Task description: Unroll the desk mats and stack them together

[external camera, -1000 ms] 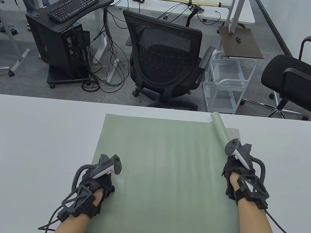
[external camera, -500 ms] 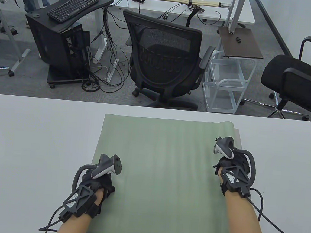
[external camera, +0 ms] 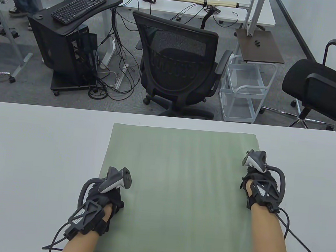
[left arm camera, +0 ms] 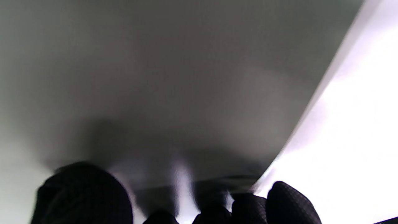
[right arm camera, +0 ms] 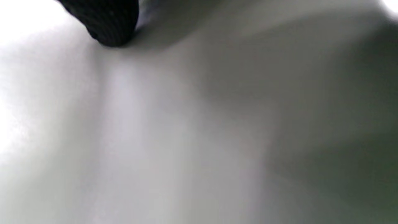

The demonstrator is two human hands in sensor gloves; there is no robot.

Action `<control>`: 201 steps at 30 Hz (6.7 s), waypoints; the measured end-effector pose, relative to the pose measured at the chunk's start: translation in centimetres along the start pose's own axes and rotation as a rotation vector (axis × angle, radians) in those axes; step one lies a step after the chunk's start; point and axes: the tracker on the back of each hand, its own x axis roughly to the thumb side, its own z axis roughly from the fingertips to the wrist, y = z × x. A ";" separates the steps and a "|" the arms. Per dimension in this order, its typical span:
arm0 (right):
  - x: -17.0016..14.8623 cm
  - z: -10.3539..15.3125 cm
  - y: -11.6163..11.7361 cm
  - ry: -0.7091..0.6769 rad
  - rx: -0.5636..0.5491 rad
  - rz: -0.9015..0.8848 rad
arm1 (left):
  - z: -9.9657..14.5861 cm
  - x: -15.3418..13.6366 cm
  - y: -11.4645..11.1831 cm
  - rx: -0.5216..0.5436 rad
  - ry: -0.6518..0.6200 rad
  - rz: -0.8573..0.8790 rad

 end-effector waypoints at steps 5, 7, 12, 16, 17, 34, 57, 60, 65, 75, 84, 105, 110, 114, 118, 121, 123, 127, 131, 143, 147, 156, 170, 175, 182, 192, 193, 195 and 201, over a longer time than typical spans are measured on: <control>-0.9 -0.7 0.1 -0.072 -0.010 -0.095 | 0.4 0.4 0.0 0.020 0.030 -0.029; -1.0 -0.8 0.3 -0.092 -0.016 -0.110 | 1.3 1.0 0.1 0.088 0.051 -0.067; -1.0 -1.0 0.4 -0.110 -0.017 -0.126 | 4.6 5.0 0.3 0.202 -0.102 -0.061; -1.5 -1.3 0.6 -0.128 -0.007 -0.175 | 7.5 9.8 0.1 0.172 -0.305 -0.078; -1.6 -1.3 0.7 -0.131 -0.008 -0.184 | 7.8 10.6 0.0 0.145 -0.334 -0.091; -6.8 -0.2 2.3 -0.334 -0.126 -0.632 | 6.8 13.7 -1.7 0.024 -0.367 -0.221; -15.6 7.6 8.2 -0.536 0.388 -0.421 | 6.8 13.8 -1.6 0.004 -0.345 -0.218; -15.0 7.4 9.4 -0.455 0.404 -0.257 | 6.8 13.7 -1.6 0.006 -0.342 -0.215; -13.8 7.9 9.2 -0.470 0.321 -0.206 | 6.8 13.8 -1.6 0.007 -0.343 -0.220; -10.2 3.6 5.8 -0.467 0.136 -0.383 | 6.8 13.8 -1.6 0.011 -0.354 -0.228; -7.5 -1.7 2.5 -0.481 0.017 -0.657 | 6.8 13.9 -1.7 0.013 -0.356 -0.225; -0.5 -8.2 -2.9 -0.454 -0.095 -0.625 | 6.9 13.9 -1.7 0.017 -0.350 -0.224; 0.5 -9.6 -3.4 -0.369 -0.116 -0.520 | 6.9 13.9 -1.7 0.017 -0.349 -0.224; 0.4 -9.6 -3.3 -0.275 -0.093 -0.467 | 6.9 13.9 -1.7 0.017 -0.349 -0.224; -1.2 -7.3 -2.2 -0.285 -0.146 -0.304 | 6.9 13.9 -1.7 0.020 -0.352 -0.224; -3.5 -4.3 -0.2 -0.352 -0.139 -0.182 | 6.8 13.9 -1.7 0.027 -0.360 -0.224; -5.4 -2.3 1.3 -0.370 -0.137 -0.118 | 6.8 13.9 -1.7 0.027 -0.362 -0.227; -9.4 1.7 4.9 -0.374 -0.118 -0.013 | 6.8 13.9 -1.7 0.028 -0.367 -0.228; -12.8 4.9 8.3 -0.364 -0.099 0.025 | 6.8 13.9 -1.7 0.028 -0.369 -0.230; -15.6 10.4 13.0 -0.420 -0.147 0.132 | 6.9 13.9 -1.8 0.027 -0.369 -0.227; -15.8 11.5 13.9 -0.463 -0.130 0.098 | 6.8 13.8 -1.9 0.017 -0.383 -0.210; -15.3 12.4 14.6 -0.470 -0.123 0.175 | 7.4 11.5 -0.5 0.138 -0.320 -0.101; -13.8 11.5 6.1 -0.615 -0.116 -0.469 | 8.1 2.1 -0.1 0.396 -0.336 0.443; -7.9 13.3 4.3 -0.737 -0.222 -0.614 | 8.5 1.7 -0.3 0.462 -0.354 0.449; 1.7 19.9 8.0 -0.869 -0.283 -0.511 | 9.2 1.4 -0.8 0.509 -0.358 0.416; 3.8 21.2 10.5 -0.805 -0.533 -0.306 | 10.3 2.4 -1.2 0.520 -0.367 0.333; 3.6 20.9 10.6 -0.797 -0.521 -0.316 | 10.3 2.6 -1.2 0.520 -0.362 0.320; 3.2 20.4 10.6 -0.787 -0.509 -0.329 | 10.3 3.0 -1.2 0.514 -0.359 0.294; 1.8 20.2 10.4 -0.776 -0.504 -0.335 | 10.0 3.7 -1.5 0.491 -0.359 0.269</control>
